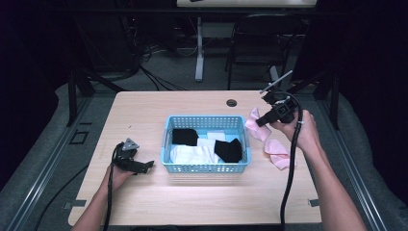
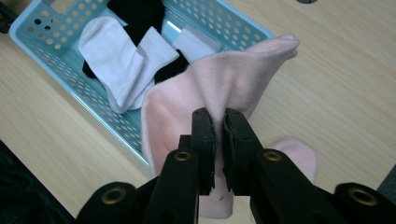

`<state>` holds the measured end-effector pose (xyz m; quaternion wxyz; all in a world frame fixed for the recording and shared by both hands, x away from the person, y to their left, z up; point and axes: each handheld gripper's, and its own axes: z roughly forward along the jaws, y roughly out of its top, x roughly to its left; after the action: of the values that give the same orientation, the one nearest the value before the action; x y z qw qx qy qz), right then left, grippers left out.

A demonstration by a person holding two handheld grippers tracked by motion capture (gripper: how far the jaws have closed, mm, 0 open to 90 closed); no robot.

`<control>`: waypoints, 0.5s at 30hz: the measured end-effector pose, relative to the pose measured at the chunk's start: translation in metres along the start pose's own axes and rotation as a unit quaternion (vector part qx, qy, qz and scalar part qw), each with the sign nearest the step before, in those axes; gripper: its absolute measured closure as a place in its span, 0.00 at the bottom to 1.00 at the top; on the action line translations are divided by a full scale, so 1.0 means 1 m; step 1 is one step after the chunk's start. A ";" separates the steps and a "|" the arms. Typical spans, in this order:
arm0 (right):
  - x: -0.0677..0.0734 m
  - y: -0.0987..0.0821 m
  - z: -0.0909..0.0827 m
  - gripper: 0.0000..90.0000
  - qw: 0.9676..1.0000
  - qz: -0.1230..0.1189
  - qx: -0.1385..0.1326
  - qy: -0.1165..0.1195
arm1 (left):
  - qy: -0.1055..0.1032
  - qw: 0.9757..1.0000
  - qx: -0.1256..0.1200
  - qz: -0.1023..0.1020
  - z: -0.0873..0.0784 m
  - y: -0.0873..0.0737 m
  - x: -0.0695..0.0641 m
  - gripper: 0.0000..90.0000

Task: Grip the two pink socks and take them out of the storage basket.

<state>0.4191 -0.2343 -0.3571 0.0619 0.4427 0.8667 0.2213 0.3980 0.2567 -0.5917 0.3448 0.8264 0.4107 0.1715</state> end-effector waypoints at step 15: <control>-0.041 -0.032 0.001 0.93 0.999 0.045 0.015 -0.020 | 0.000 1.000 0.000 0.000 0.000 0.000 0.000 0.00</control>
<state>0.4202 -0.2827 -0.3760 0.0625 0.4862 0.8478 0.2024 0.3981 0.2567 -0.5917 0.3451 0.8264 0.4104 0.1718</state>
